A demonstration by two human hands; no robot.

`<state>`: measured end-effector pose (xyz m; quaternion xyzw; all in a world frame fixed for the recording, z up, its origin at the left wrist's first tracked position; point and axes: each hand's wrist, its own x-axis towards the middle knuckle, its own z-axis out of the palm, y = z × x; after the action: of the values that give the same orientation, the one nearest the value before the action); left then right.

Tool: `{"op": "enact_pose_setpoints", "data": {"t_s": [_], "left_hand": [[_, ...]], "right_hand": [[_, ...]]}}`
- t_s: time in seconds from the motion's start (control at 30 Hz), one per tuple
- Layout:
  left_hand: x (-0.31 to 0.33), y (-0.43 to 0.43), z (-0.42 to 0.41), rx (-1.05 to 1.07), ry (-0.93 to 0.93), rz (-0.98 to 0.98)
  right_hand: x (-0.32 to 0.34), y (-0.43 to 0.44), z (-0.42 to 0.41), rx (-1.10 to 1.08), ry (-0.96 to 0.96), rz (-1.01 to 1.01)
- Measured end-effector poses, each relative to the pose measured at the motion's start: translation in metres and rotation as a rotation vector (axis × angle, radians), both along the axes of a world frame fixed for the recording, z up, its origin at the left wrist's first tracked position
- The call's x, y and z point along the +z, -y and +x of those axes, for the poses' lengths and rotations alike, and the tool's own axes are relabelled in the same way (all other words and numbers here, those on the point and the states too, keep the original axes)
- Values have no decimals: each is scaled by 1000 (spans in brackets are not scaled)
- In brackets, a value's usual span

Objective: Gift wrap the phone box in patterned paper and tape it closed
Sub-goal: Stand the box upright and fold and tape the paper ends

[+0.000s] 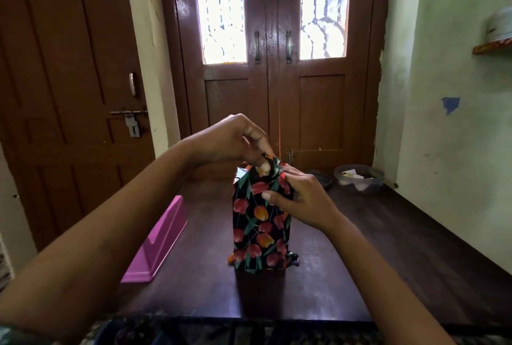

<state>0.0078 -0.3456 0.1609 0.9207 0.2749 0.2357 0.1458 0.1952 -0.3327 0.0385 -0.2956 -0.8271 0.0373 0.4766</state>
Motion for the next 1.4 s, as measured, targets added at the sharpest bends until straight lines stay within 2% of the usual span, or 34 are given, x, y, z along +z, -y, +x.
{"op": "enact_pose_setpoints", "data": {"t_s": [0.17, 0.27, 0.3, 0.4, 0.47, 0.53, 0.57, 0.67, 0.73, 0.8, 0.93, 1.0, 1.07, 1.13, 1.2, 1.23, 1.33, 1.4], "left_hand": [[-17, 3, -1, 134, 206, 115], [-38, 19, -2, 126, 212, 364], [-43, 25, -5, 102, 190, 390], [-47, 35, -20, 6, 231, 186], [-41, 30, -28, 27, 478, 100], [-34, 16, -31, 150, 692, 58], [-32, 7, -30, 223, 684, 55], [-35, -17, -18, 342, 368, 3], [-37, -29, -8, 346, 237, -83], [-35, -36, 1, 311, 230, -61], [-31, -46, 8, 435, 227, 288], [-41, -50, 9, 491, 262, 347], [-50, -52, 3, 438, 297, 356], [-48, -47, -6, 309, 372, 203], [-40, -37, -13, 211, 447, -97], [-37, -36, -16, 204, 417, -191], [-38, -37, -15, 325, 138, -213], [-41, -39, -13, 371, 189, -272]], "right_hand": [[1, -2, -1, -16, 4, -20], [0, -2, 0, -4, -22, -33], [-1, -1, 1, -11, -24, -33], [2, 0, 2, -62, 29, -58], [5, 0, 1, -95, 71, -74], [7, 0, 0, -114, 93, -69], [7, 0, 0, -117, 105, -63], [8, 4, -2, -142, 151, -31], [10, 8, -3, -174, 185, -10], [10, 10, -2, -186, 200, 0], [9, 10, -6, -140, 190, -37], [9, 10, -10, -138, 166, -39], [7, 10, -11, -153, 158, -24], [6, 11, -8, -168, 174, -29], [8, 10, -4, -180, 189, -53], [9, 10, -4, -186, 197, -61], [11, 11, -6, -200, 219, -42], [11, 13, -7, -202, 224, -26]]}}
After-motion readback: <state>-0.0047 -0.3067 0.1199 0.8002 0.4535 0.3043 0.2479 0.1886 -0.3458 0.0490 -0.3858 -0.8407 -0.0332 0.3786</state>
